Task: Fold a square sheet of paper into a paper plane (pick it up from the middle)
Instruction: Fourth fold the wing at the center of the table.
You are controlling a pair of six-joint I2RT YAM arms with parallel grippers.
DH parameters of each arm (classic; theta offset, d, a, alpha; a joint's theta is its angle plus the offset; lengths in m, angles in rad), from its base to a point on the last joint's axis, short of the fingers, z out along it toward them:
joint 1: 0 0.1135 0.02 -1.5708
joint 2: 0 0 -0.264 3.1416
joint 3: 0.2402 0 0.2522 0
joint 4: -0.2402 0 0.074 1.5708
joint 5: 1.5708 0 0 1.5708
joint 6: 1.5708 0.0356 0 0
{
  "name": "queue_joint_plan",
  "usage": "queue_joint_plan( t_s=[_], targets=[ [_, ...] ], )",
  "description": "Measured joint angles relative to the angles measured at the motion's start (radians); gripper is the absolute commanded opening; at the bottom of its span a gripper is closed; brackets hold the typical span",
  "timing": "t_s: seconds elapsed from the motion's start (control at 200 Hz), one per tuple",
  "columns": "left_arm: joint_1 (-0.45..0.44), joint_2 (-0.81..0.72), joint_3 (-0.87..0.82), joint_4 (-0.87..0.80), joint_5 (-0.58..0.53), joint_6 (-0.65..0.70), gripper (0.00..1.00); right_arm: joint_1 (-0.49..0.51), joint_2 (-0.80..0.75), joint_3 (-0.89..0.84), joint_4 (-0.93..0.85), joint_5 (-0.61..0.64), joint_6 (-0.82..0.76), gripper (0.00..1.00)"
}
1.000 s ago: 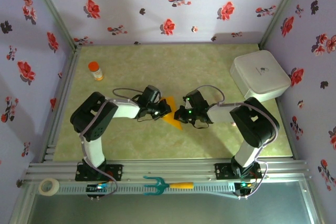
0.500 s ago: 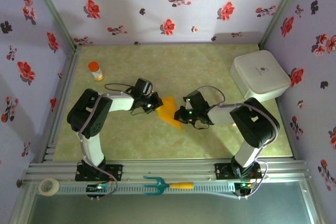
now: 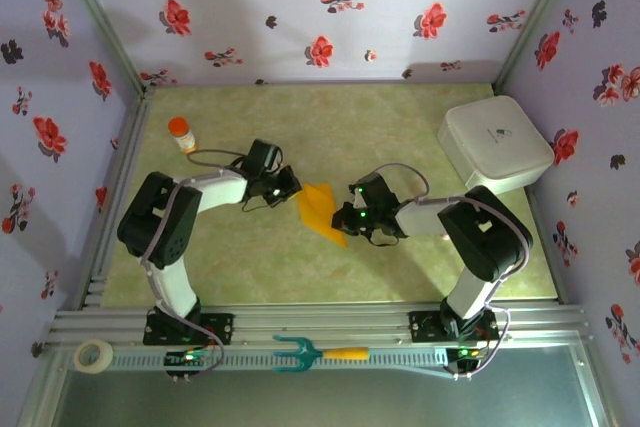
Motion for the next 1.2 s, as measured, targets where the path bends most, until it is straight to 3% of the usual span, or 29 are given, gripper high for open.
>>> queue_joint_plan(
  t_s=[0.35, 0.58, 0.905, 1.2],
  targets=[
    [-0.096, 0.112, 0.002, 0.114, 0.053, -0.007, 0.00, 0.000, 0.000, 0.000, 0.000, -0.001, 0.000, 0.00],
    [-0.065, 0.133, 0.014, 0.125, 0.077, -0.008, 0.00, -0.002, 0.001, 0.000, -0.001, -0.004, 0.000, 0.00],
    [0.046, 0.153, 0.078, 0.043, 0.066, 0.016, 0.00, -0.002, 0.001, 0.000, -0.001, -0.005, -0.004, 0.00],
    [0.083, 0.168, 0.180, -0.095, -0.008, 0.052, 0.00, -0.002, 0.001, -0.001, 0.001, -0.005, -0.007, 0.00]
  ],
)
